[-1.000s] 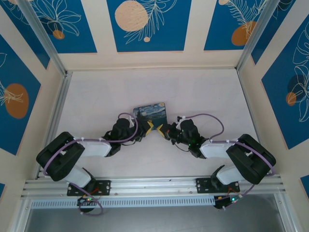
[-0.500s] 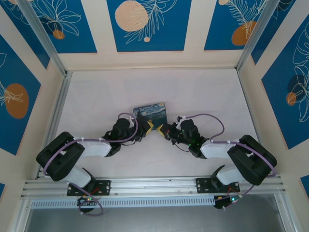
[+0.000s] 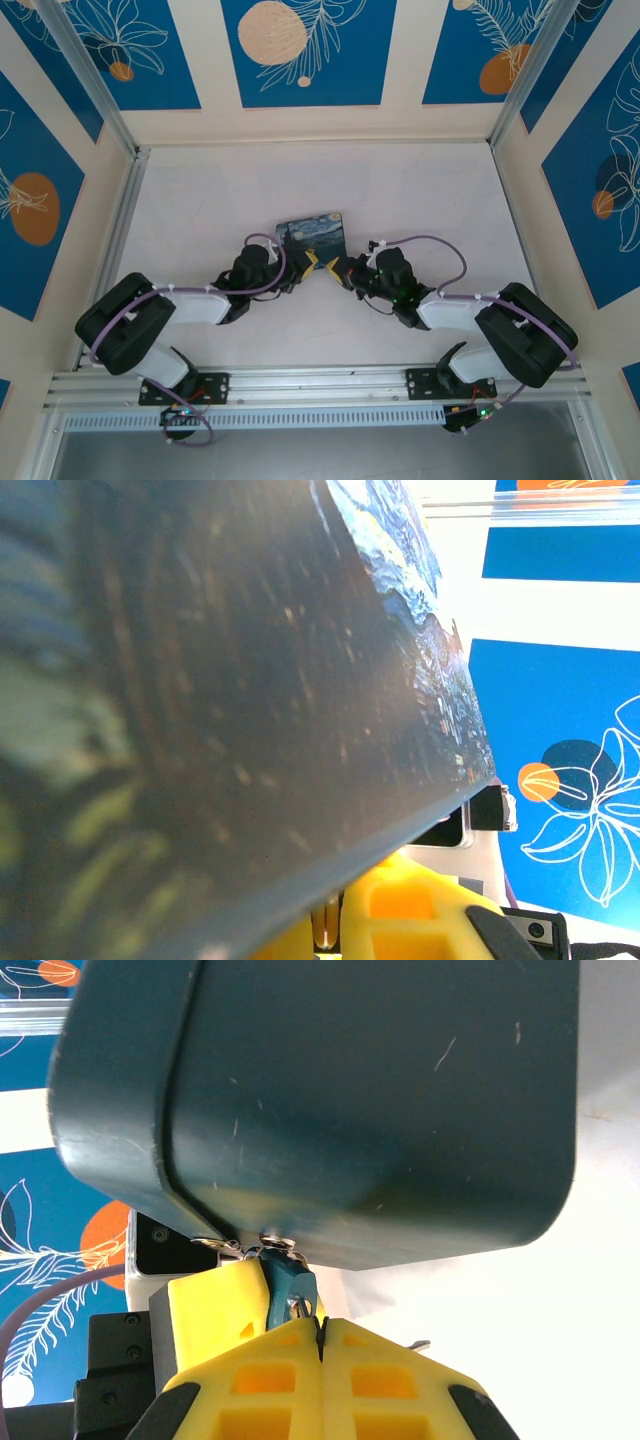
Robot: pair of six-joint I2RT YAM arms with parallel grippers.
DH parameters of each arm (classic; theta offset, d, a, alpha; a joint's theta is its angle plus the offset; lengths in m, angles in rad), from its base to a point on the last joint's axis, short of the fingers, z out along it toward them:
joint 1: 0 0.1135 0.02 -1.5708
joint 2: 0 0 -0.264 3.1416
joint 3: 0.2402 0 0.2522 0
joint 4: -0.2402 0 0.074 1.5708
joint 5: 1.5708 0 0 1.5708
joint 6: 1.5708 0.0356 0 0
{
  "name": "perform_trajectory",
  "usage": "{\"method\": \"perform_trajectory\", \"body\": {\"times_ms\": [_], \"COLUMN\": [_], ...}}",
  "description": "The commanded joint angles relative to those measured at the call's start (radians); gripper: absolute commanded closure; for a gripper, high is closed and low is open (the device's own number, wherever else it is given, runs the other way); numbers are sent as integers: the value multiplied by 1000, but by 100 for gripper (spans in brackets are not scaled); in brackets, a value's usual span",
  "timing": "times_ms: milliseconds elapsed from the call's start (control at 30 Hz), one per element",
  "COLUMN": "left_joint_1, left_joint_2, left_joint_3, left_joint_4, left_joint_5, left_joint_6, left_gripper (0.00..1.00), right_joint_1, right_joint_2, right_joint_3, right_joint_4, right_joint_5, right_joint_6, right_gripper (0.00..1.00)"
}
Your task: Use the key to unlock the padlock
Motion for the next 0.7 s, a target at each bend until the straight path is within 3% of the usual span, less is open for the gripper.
{"method": "perform_trajectory", "body": {"times_ms": [0,667], "left_joint_1": [7,6], "left_joint_2": [-21,-18], "left_joint_3": [21,14], "left_joint_4": [18,38], "left_joint_5": [-10,-4], "left_joint_6": [0,-20], "left_gripper": [100,100], "right_joint_1": [1,9], "right_joint_2": [-6,75], "right_joint_3": [9,15], "right_joint_4": [12,173], "right_joint_5": [1,-4], "right_joint_6": [-16,-9], "right_gripper": [100,100]}}
